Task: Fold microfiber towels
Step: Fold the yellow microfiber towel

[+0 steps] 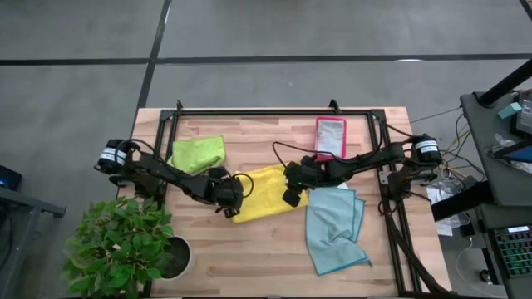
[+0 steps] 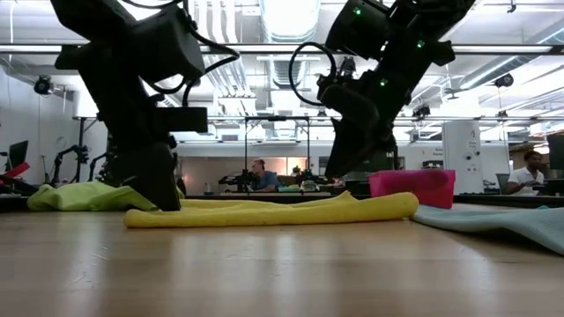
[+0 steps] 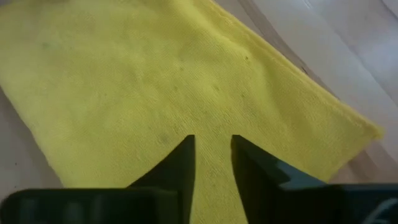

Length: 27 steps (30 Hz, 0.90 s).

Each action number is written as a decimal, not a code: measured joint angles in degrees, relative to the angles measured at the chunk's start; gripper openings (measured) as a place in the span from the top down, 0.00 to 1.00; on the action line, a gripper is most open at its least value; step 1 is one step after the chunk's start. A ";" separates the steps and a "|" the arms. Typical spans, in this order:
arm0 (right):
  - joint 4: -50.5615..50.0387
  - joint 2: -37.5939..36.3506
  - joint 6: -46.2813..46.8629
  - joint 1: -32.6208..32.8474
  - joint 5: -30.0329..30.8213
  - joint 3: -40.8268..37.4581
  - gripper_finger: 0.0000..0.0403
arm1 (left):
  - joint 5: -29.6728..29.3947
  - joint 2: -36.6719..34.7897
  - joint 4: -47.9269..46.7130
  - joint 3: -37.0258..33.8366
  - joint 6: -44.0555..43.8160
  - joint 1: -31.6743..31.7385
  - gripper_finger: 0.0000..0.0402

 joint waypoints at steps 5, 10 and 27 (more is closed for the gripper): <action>-0.45 0.00 4.56 -0.01 0.00 -0.02 0.61 | 0.51 -0.52 -3.48 -0.06 -1.86 -0.10 0.67; -0.57 0.00 5.58 -0.02 -0.01 -0.02 0.49 | 1.74 -2.08 -4.97 -0.23 -1.84 -0.09 0.67; 0.11 0.00 8.42 -0.02 0.49 -0.04 0.37 | 2.03 -1.18 10.14 0.84 -3.13 -0.28 0.67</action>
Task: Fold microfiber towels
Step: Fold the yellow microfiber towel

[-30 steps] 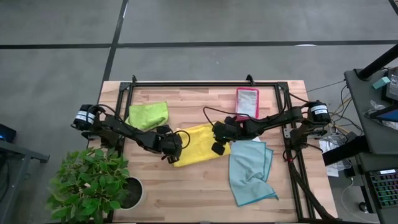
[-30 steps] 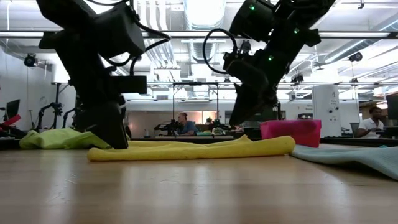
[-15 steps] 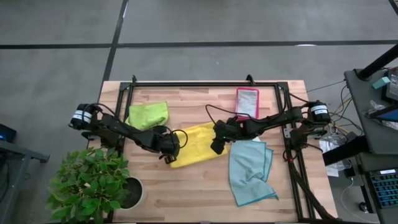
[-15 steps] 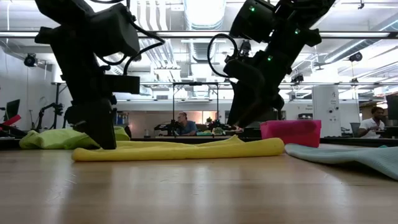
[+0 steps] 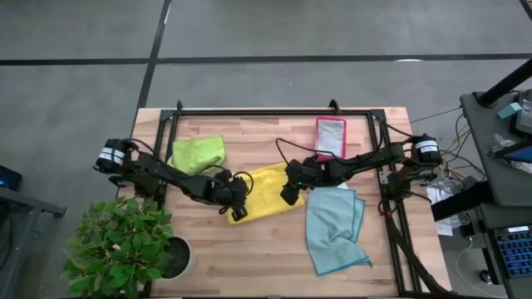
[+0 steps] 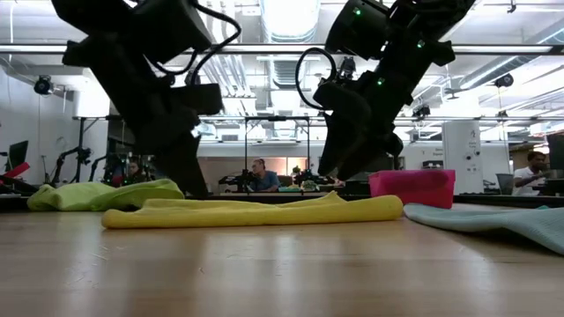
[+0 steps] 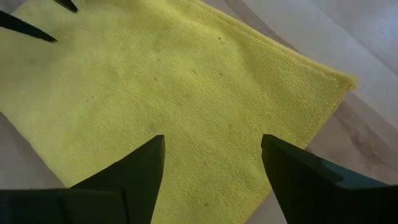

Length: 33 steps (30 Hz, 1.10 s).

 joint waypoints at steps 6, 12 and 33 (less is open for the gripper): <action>-0.03 0.00 -0.13 0.00 0.03 -0.02 0.37 | 0.43 2.97 -0.62 -0.33 -0.52 -0.03 0.67; -0.06 0.02 2.27 0.00 0.13 -1.17 0.39 | 1.03 2.74 -8.58 -0.09 -3.81 -0.12 0.67; 5.52 5.25 5.05 -2.75 0.28 -0.88 0.36 | 2.99 2.79 -11.33 -0.43 -1.46 -0.11 0.67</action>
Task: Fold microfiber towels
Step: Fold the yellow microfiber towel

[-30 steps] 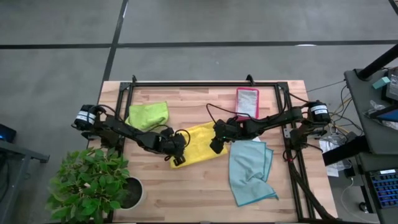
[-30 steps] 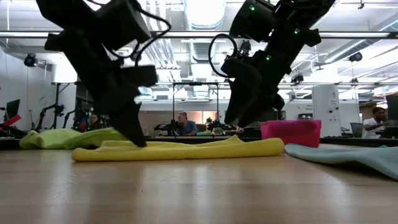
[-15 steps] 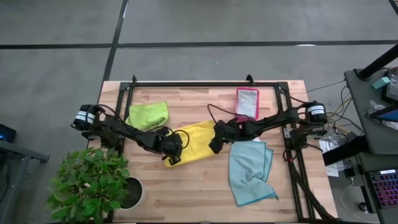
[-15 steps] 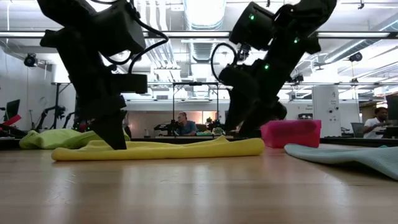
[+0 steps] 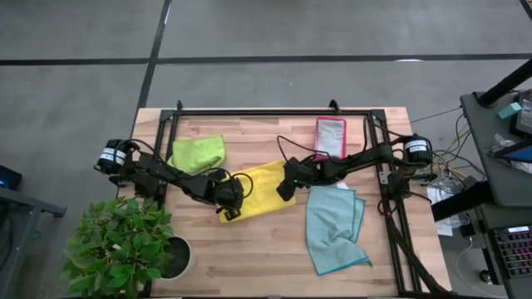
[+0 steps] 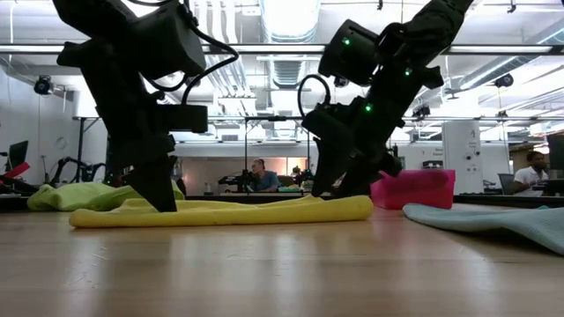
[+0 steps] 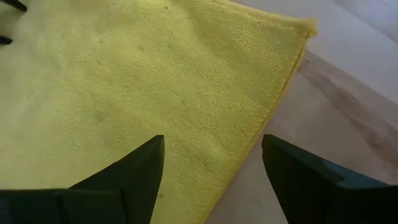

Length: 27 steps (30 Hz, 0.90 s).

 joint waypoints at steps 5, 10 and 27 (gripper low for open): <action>0.05 0.24 0.01 0.00 -0.08 -0.18 0.36 | -0.03 0.02 0.14 -0.12 0.00 0.00 0.67; 0.49 1.34 0.18 0.00 -0.20 -0.37 0.36 | -0.07 0.02 0.26 -0.23 -0.01 0.00 0.67; 6.90 4.05 -0.52 0.00 -6.91 -0.37 0.55 | -0.20 0.07 0.92 -0.49 0.00 0.00 0.67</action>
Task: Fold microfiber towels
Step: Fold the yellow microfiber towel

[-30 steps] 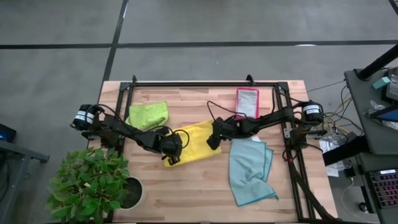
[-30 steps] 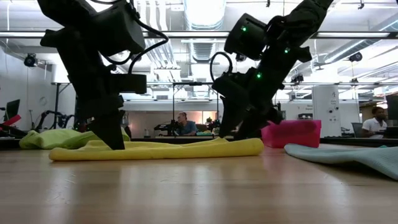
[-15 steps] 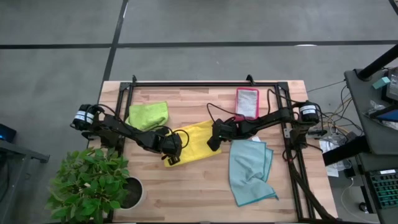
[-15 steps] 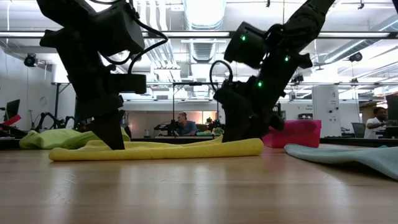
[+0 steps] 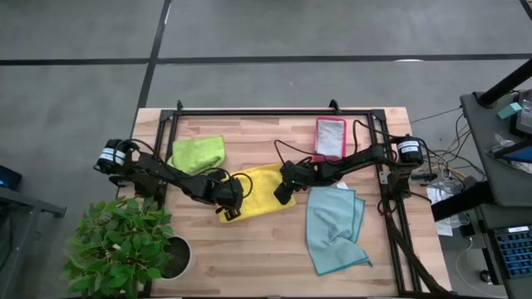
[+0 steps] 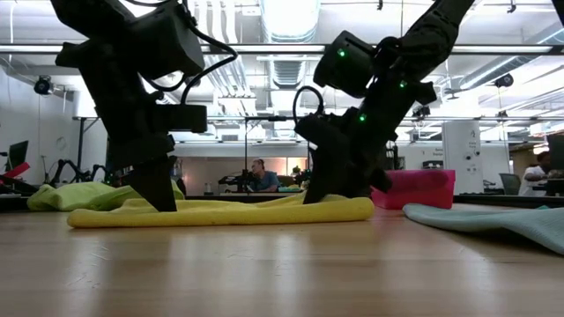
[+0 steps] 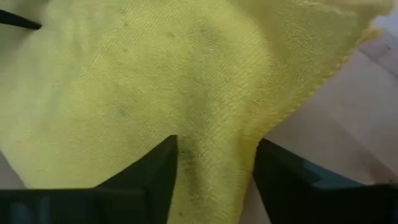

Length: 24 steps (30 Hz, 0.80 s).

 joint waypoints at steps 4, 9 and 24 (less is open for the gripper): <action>-0.05 -0.02 -0.18 0.00 -0.09 -0.04 0.70 | -0.02 0.00 0.32 -0.02 0.00 0.00 0.67; -0.12 -0.60 -1.78 0.00 0.17 -0.09 0.87 | -0.02 0.00 0.40 0.08 0.02 0.00 0.67; -13.80 -7.24 -6.00 -0.48 1.62 0.66 0.97 | -1.95 -2.59 0.05 3.70 3.41 -3.67 0.67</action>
